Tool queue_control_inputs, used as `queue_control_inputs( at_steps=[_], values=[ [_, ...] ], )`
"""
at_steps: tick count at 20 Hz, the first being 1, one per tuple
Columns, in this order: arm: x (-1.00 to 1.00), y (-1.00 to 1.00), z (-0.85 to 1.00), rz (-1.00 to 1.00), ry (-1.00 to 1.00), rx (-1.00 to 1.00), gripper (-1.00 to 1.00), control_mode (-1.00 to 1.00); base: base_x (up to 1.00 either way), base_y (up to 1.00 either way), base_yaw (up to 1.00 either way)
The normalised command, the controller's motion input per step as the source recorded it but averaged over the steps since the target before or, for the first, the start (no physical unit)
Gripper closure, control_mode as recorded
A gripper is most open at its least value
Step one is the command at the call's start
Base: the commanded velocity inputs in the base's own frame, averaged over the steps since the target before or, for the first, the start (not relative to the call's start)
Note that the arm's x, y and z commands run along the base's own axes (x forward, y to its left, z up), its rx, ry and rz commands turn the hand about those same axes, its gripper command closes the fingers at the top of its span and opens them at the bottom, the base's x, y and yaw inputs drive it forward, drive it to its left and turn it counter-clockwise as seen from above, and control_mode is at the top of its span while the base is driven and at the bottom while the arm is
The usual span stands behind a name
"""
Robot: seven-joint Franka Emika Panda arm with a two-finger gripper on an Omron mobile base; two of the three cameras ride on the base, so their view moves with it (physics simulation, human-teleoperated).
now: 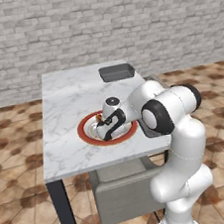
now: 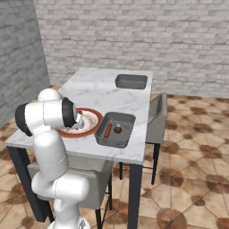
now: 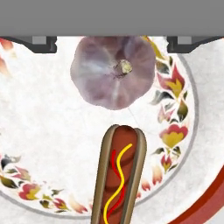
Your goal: Place one cooked food and one vegetable from the large plate to each tupperware container.
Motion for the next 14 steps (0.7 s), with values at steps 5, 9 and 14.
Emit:
queue_control_inputs(
  at_steps=[5, 9, 14],
  values=[
    [0.14, 0.00, -0.06, 0.00, -0.02, 0.00, -1.00, -1.00, 0.00, 0.00, 0.00],
    [0.14, 0.01, -0.06, 0.00, 0.00, 0.00, 1.00, -1.00, 0.00, 0.00, 0.00],
    [0.00, 0.02, -0.18, 0.00, 0.00, 0.00, 1.00, -1.00, 0.00, 0.00, 0.00]
  ],
)
